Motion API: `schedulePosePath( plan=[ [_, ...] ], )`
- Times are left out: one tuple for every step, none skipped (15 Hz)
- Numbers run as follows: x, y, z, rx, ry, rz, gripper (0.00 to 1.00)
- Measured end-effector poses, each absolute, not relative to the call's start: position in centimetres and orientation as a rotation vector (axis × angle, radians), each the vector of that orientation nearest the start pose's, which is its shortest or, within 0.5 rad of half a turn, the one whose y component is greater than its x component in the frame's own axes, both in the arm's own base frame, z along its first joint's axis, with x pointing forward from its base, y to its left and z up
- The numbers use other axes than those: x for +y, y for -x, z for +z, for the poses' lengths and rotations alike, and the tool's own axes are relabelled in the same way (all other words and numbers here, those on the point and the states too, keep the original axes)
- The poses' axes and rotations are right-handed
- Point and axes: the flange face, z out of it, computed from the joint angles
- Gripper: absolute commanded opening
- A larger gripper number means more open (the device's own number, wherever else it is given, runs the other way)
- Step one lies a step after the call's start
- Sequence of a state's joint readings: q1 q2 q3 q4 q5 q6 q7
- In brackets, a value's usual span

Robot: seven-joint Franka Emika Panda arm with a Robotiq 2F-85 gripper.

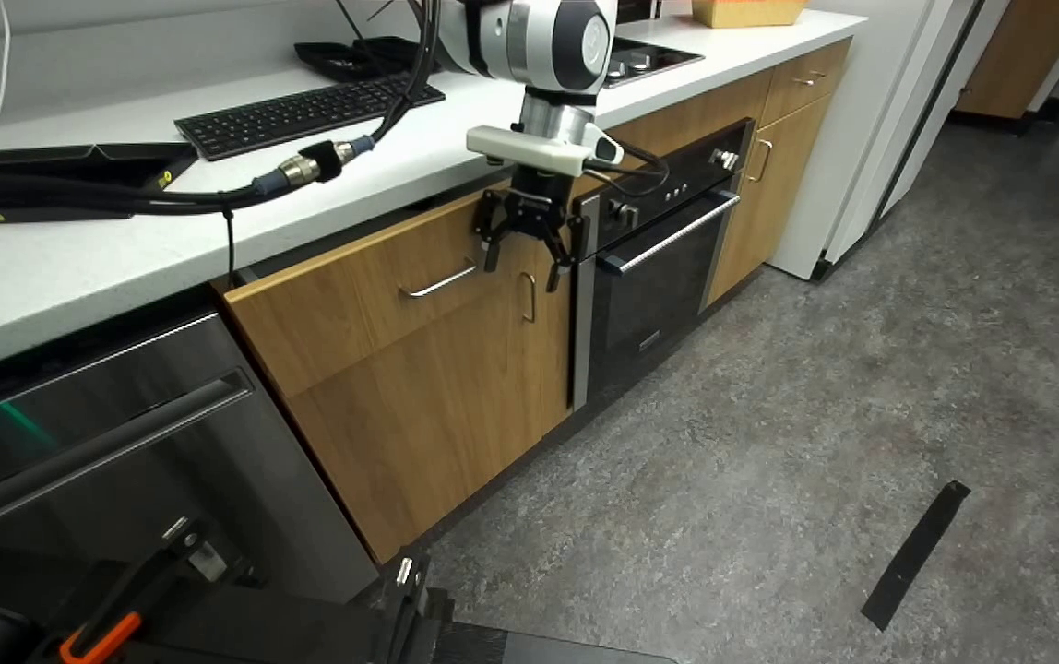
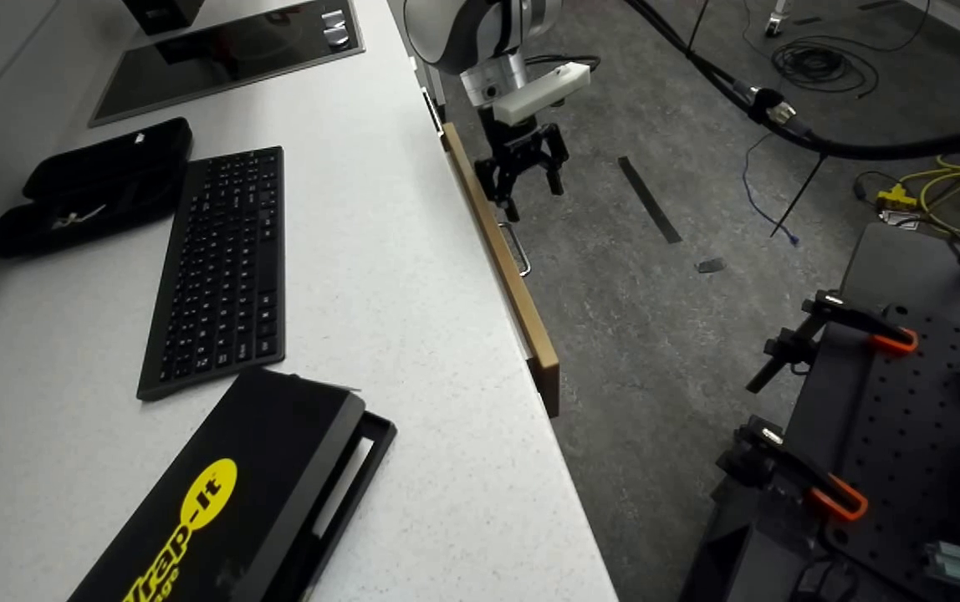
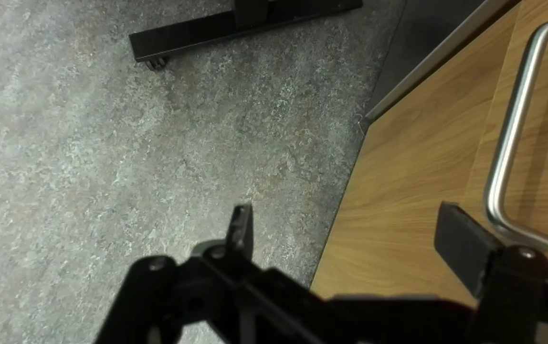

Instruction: Close the drawer

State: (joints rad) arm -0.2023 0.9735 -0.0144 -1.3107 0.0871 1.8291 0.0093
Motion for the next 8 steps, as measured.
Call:
schedulePosePath(
  plan=[
    [-14.2, -66.8, 11.7, 0.397, 2.932, 0.677, 1.0],
    [-14.5, -66.6, 11.4, 0.405, 2.933, 0.685, 1.0],
    [-14.8, -66.4, 11.0, 0.412, 2.934, 0.694, 1.0],
    [-14.9, -66.2, 10.5, 0.414, 2.933, 0.703, 1.0],
    [-14.6, -66.2, 10.0, 0.411, 2.936, 0.704, 1.0],
    [-14.1, -66.4, 9.6, 0.405, 2.943, 0.696, 1.0],
    [-13.2, -66.6, 9.1, 0.395, 2.953, 0.685, 1.0],
    [-12.4, -66.7, 8.7, 0.38, 2.972, 0.682, 1.0]
  ],
)
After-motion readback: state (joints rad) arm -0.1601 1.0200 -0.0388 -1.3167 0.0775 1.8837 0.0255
